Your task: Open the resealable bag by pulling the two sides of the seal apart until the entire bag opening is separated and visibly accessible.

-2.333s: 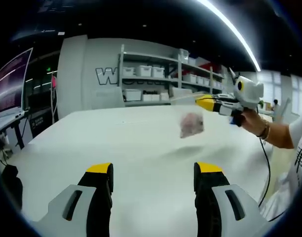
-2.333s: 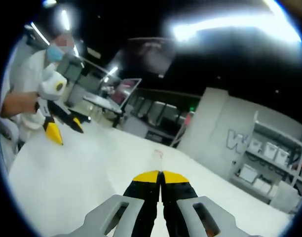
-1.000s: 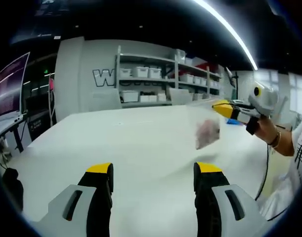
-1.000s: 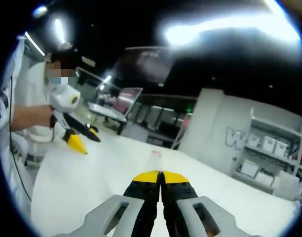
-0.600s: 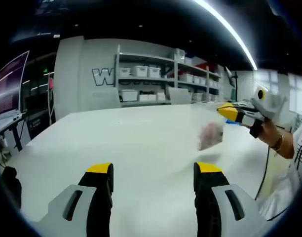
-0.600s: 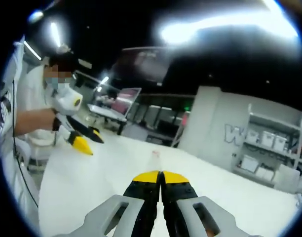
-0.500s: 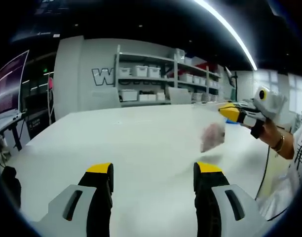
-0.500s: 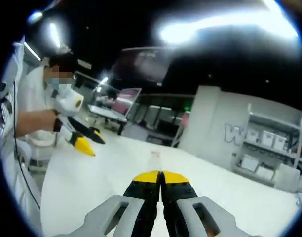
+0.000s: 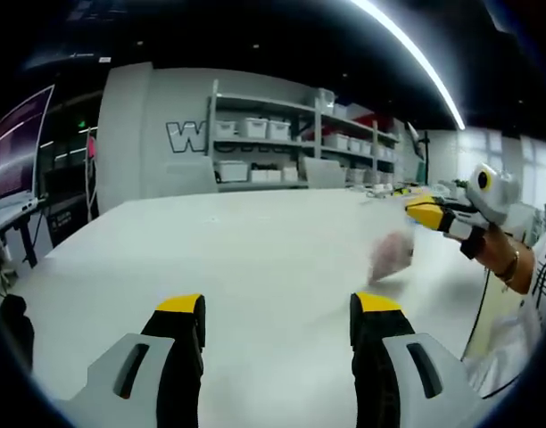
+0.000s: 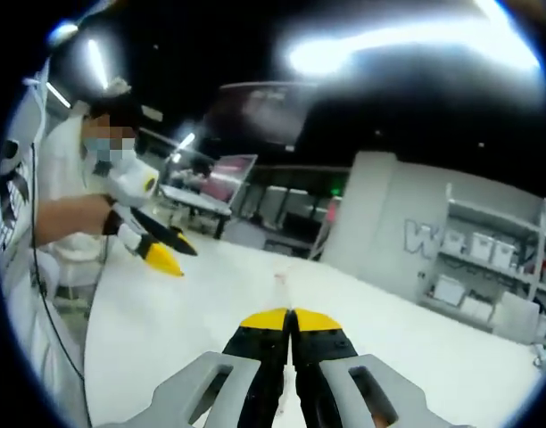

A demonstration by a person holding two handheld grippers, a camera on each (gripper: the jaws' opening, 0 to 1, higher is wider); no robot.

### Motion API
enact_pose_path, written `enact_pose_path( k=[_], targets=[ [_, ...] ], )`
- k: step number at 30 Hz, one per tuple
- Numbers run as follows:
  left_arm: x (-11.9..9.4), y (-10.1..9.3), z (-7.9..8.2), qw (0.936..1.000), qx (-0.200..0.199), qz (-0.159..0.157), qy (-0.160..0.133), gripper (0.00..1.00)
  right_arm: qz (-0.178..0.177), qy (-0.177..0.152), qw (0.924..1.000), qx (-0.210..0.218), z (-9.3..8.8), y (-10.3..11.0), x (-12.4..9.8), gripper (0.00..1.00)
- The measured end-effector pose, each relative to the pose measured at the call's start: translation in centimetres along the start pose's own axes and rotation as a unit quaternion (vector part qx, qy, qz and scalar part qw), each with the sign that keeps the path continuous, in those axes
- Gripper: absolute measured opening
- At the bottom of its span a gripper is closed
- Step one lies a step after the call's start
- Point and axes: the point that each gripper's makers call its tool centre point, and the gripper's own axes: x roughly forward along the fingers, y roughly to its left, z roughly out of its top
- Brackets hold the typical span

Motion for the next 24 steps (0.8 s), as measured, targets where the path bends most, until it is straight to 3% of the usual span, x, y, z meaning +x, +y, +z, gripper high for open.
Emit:
enact_pose_path(
  k=[9,18,24],
  targets=[
    [-0.1,0.2,-0.1,1.0000,-0.001,0.002,0.000,0.64,0.026,-0.002,0.9985,-0.048,0.4,3.1,0.0,0.00],
    [-0.8,-0.8,0.5,0.9998,0.016,-0.009,-0.006,0.62,0.063,-0.005,0.9963,-0.059,0.5,5.8,0.5,0.00],
    [-1.4,-1.5,0.3,0.9992,0.033,-0.022,-0.003,0.60,0.096,0.002,0.9914,-0.089,0.1,8.2,1.1,0.00]
  ],
)
